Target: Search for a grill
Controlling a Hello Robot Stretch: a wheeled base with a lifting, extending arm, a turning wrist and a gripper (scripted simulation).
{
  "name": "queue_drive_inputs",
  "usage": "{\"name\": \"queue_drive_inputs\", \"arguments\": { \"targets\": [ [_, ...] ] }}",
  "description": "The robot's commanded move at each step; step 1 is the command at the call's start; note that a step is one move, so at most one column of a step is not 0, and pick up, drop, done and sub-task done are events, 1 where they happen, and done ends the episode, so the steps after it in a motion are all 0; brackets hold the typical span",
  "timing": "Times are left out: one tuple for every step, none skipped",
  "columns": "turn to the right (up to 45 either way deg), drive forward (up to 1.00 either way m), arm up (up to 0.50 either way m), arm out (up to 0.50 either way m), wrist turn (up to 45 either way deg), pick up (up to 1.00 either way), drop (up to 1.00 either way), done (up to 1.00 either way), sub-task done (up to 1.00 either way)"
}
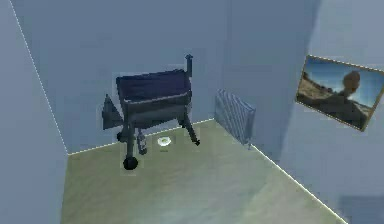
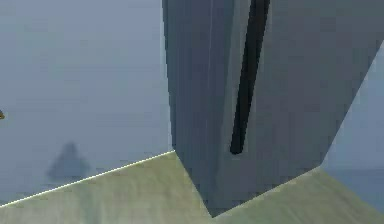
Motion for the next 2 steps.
{"name": "queue_drive_inputs", "arguments": {
  "targets": [
    [-21.0, 0.00, 0.00, 0.00, 0.0, 0.00, 0.00, 0.00, 0.00],
    [0.0, 1.00, 0.00, 0.00, 0.0, 0.00, 0.00, 0.00, 0.00]
  ]
}}
